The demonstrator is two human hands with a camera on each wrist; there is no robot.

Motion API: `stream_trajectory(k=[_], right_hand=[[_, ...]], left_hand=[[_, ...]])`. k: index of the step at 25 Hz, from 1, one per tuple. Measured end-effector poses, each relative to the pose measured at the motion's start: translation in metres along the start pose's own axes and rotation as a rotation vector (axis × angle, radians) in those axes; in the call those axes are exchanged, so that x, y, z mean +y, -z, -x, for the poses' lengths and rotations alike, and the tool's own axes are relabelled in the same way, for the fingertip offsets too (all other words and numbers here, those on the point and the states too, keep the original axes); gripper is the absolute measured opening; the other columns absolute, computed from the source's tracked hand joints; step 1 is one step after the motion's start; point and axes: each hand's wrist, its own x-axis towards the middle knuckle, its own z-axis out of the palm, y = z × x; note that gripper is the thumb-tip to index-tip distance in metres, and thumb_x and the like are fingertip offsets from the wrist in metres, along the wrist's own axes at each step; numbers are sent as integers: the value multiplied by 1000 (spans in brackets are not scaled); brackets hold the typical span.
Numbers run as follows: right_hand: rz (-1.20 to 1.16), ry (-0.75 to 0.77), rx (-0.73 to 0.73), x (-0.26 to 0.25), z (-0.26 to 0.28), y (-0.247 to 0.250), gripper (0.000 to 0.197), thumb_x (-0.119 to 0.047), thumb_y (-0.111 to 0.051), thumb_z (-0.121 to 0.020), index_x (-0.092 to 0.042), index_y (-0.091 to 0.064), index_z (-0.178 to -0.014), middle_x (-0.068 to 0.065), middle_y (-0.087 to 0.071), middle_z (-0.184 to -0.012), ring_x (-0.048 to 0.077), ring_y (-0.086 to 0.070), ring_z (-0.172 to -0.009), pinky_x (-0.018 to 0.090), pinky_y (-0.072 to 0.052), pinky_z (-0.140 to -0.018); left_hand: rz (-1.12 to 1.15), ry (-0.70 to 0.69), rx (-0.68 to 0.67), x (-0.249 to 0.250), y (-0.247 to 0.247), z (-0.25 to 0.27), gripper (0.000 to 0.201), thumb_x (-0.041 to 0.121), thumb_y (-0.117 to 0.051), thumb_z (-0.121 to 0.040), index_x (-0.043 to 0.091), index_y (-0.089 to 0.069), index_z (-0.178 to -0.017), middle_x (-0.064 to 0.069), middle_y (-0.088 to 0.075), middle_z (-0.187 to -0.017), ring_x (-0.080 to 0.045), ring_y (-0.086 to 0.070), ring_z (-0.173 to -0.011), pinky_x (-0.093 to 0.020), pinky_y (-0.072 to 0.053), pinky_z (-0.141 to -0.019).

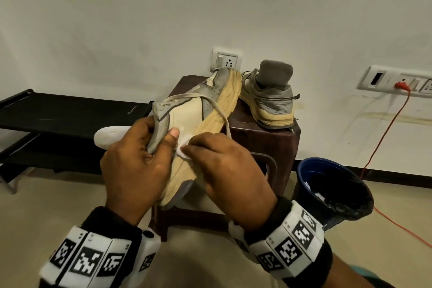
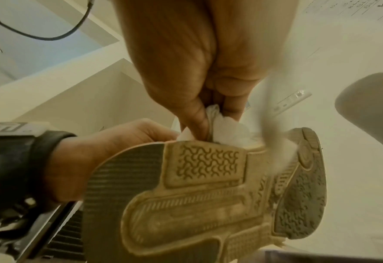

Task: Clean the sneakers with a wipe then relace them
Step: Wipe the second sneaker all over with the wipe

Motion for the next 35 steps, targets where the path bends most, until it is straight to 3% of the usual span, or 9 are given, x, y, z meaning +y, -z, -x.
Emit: stream_trajectory(k=[10,12,16,18,21,24,28,31,35], right_hand=[[145,-291,282,57,-15,2,16,-5,-70,-80,-3,-72,-96,12,-67,-91,27,-62,-83,39,-55,-70],[112,-315,222,54,-16,7,17,-4,-70,-79,-4,-73,-96,11,-67,-90,26,-62,-81,40,-55,-68],[-17,-183,-108,35,-10,16,23,-4,-67,-79,-8,-72,-101,7,-68,-90,23,-63,-82,38,-54,-70],[-42,-146,-147,36,-6,17,25,-3,-68,-78,-9,-73,-101,6,-69,-91,22,-63,-83,34,-54,-71],[-1,-150,-6,48,0,6,22,-1,-70,-76,-7,-73,-96,7,-68,-87,24,-63,-79,37,-55,-65],[39,-191,87,58,4,-5,19,-4,-68,-77,-6,-73,-96,8,-67,-89,26,-63,-80,41,-55,-65],[77,-245,139,71,-1,-5,14,-6,-65,-81,-7,-71,-94,8,-66,-87,25,-61,-79,41,-53,-65],[143,-303,158,78,-10,-5,12,-5,-64,-81,-6,-71,-91,8,-65,-84,24,-59,-75,39,-52,-62],[76,-257,74,74,-10,1,15,-4,-66,-78,-6,-73,-90,10,-65,-82,27,-61,-70,40,-53,-58]], left_hand=[[-32,-10,-53,6,-24,-1,32,51,-53,-85,34,-53,-112,35,-55,-90,0,-64,-86,-30,-56,-78],[-32,-12,-34,6,-29,-2,31,51,-53,-85,31,-57,-109,31,-57,-92,-1,-64,-87,-30,-55,-78],[-29,82,13,2,-36,-8,35,54,-52,-84,29,-59,-108,20,-62,-94,-9,-67,-90,-37,-57,-80],[-44,108,-1,2,-40,-10,32,51,-55,-85,29,-58,-108,20,-61,-94,-8,-65,-90,-37,-56,-81],[-38,197,-121,7,-43,-12,31,46,-57,-89,29,-55,-115,19,-62,-98,-11,-65,-97,-41,-55,-85],[75,224,-339,5,-40,-14,39,42,-54,-88,37,-47,-126,17,-62,-117,-8,-59,-113,-43,-51,-96],[88,171,-629,0,-20,-19,67,26,-65,-80,55,-33,-130,27,-52,-127,5,-48,-120,-26,-40,-101],[-44,171,-677,-6,-9,-23,72,31,-73,-78,49,-32,-134,37,-49,-113,12,-49,-108,-22,-43,-92],[-39,195,-633,-7,-5,-20,68,34,-76,-73,47,-34,-125,32,-52,-112,-2,-57,-113,-37,-50,-95]])
